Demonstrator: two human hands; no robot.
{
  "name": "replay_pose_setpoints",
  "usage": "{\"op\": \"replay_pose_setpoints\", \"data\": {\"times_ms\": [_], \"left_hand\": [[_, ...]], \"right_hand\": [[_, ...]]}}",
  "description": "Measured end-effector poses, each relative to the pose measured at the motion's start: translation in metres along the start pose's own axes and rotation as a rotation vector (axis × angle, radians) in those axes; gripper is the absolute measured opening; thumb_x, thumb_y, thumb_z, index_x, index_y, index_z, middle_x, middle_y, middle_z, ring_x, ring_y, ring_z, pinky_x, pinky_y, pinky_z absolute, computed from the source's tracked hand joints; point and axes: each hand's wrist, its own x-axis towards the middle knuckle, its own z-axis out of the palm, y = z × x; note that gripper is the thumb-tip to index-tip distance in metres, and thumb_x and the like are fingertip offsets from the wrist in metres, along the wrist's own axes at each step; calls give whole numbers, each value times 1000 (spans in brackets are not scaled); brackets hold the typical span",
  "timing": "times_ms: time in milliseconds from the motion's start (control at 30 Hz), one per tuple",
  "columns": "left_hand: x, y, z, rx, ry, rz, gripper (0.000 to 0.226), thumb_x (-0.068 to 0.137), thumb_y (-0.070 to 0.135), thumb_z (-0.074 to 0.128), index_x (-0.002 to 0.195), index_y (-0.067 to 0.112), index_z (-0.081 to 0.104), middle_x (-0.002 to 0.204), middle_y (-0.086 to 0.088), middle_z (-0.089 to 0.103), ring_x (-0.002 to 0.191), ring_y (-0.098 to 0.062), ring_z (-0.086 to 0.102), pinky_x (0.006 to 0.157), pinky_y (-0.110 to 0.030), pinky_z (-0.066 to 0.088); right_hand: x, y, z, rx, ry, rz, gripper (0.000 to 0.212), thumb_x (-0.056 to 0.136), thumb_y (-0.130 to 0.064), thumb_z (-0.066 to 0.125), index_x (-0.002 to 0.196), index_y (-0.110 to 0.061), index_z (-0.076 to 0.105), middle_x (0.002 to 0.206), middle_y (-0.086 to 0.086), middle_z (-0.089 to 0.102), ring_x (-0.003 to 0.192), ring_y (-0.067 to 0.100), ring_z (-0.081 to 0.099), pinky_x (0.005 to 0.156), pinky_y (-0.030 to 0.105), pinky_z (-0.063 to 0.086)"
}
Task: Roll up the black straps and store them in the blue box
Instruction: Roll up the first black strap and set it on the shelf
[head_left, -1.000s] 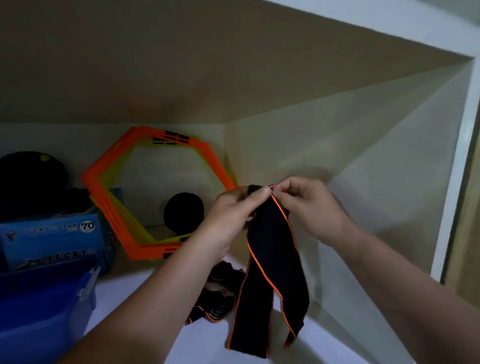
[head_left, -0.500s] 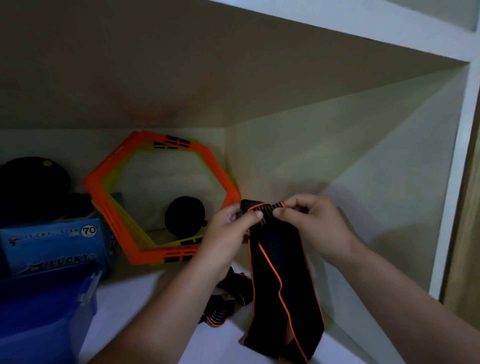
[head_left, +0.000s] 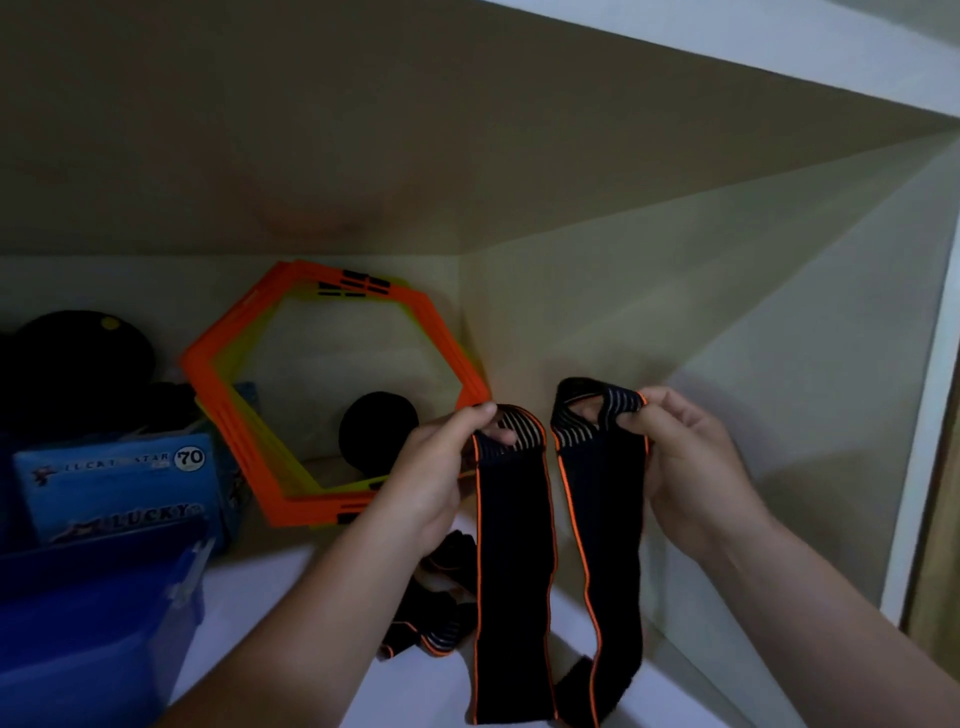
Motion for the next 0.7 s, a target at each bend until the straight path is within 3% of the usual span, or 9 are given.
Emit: {"op": "replay_pose_setpoints", "data": {"times_ms": [100, 200, 267, 367, 433, 533, 600, 700], "left_hand": [[2, -1, 4, -47, 10, 16, 26, 93, 31, 65, 91, 7, 73, 87, -8, 74, 84, -24, 67, 86, -40, 52], [2, -3, 14, -118, 6, 33, 32, 94, 27, 64, 109, -1, 71, 93, -16, 70, 79, -24, 67, 70, -31, 54], [2, -4, 21, -133, -19, 49, 29, 95, 27, 63, 106, 2, 73, 94, -16, 71, 80, -23, 69, 69, -31, 55], [1, -3, 26, -137, -27, 40, 30, 95, 35, 63, 98, 7, 76, 96, -17, 75, 85, -27, 71, 81, -40, 52], [2, -4, 24, -142, -102, 30, 45, 91, 43, 65, 109, 3, 74, 110, -20, 74, 102, -35, 70, 94, -47, 50], [0, -7, 19, -126, -241, 76, 39, 89, 27, 68, 117, 0, 69, 108, -20, 72, 98, -30, 68, 90, -38, 52], [2, -9, 16, -123, -252, 109, 31, 91, 10, 64, 119, -4, 65, 102, -19, 72, 91, -28, 68, 81, -33, 54], [4, -11, 13, -135, -257, 127, 24, 91, 6, 61, 113, -3, 67, 94, -18, 71, 81, -25, 68, 74, -31, 55]], "right_hand": [[-5, 5, 9, -254, 181, -251, 21, 84, 2, 66, 78, -19, 66, 73, 0, 73, 62, 18, 62, 60, 27, 51], [-14, 13, 17, -778, 148, -632, 15, 76, -17, 74, 81, -29, 68, 97, -7, 76, 85, 19, 70, 78, 36, 56], [-23, 19, 25, -1106, 67, -864, 12, 73, -17, 76, 82, -21, 70, 105, -4, 75, 98, 23, 66, 82, 36, 54], [-36, 25, 37, -1328, -8, -953, 7, 78, -24, 71, 82, -19, 70, 105, -5, 74, 103, 28, 63, 76, 40, 50], [-38, 31, 39, -1443, -24, -879, 12, 82, -31, 65, 85, -21, 70, 102, -7, 72, 104, 29, 62, 74, 41, 46], [-39, 33, 37, -1463, -114, -809, 20, 84, -35, 60, 91, -20, 72, 101, -5, 69, 105, 28, 59, 77, 42, 46], [-41, 33, 34, -1302, -232, -828, 18, 85, -26, 62, 94, -15, 73, 102, -1, 68, 106, 27, 59, 85, 39, 49], [-34, 31, 27, -1101, -168, -827, 15, 80, -7, 66, 94, -11, 70, 98, 1, 64, 93, 25, 60, 83, 30, 48]]}}
